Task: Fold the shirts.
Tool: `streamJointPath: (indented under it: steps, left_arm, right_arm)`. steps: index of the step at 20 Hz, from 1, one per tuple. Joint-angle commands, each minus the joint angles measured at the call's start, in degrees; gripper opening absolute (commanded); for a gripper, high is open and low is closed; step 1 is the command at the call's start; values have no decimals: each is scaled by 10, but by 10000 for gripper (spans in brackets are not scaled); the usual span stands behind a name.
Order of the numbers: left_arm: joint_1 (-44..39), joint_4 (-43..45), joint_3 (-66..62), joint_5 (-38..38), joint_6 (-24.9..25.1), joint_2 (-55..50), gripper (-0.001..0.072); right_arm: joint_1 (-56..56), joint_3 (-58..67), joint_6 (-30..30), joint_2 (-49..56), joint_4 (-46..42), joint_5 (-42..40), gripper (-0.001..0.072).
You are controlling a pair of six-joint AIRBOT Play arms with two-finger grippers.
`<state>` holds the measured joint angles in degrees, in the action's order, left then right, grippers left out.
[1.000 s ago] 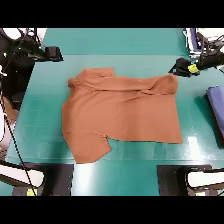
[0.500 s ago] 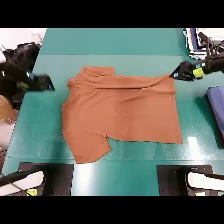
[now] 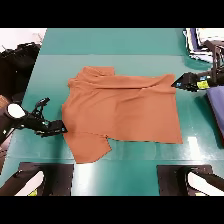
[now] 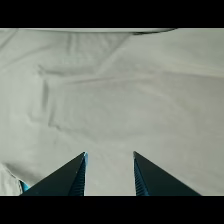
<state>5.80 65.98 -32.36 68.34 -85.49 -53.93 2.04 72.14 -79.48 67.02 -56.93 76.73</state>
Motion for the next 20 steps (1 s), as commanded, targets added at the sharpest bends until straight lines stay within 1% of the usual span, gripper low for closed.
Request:
streamJointPath:
  steps: [1,4,7,8,9,10,12,15,16,18,19,20]
  left_arm:
    - [-1,-68,47,-71,0,9,604]
    - [-27,-77,63,-94,2,9,603]
    - [-42,-77,65,-93,0,9,601]
    - [-42,-77,64,-92,0,9,449]
    - [-42,-77,60,-88,0,9,142]
    - [-42,-77,52,-84,0,9,32]
    - [-42,-76,24,-63,0,9,25]
    - [-42,-75,-26,-47,0,22,25]
    - [-42,-76,-39,-45,0,26,24]
    - [-42,-77,-57,-42,0,33,25]
    - [-42,-77,-62,-42,0,34,25]
    - [-42,-77,-64,-43,1,34,25]
  right_arm:
    - [0,-7,0,-21,0,-1,345]
    - [0,-7,0,-29,0,0,345]
    - [0,-7,0,-29,0,17,345]
    - [0,-7,0,-29,-3,23,344]
    - [-4,-7,0,-29,-3,32,344]
    - [-12,-7,0,-29,-3,44,344]
    - [-47,-9,0,-29,-11,75,344]
    - [-110,-20,-6,-33,-116,130,344]
    - [-133,-43,-6,-39,-142,133,345]
    - [-191,-120,-6,-53,-150,129,359]
    - [-219,-166,-6,-59,-148,123,463]
    - [-246,-219,-6,-63,-146,113,515]
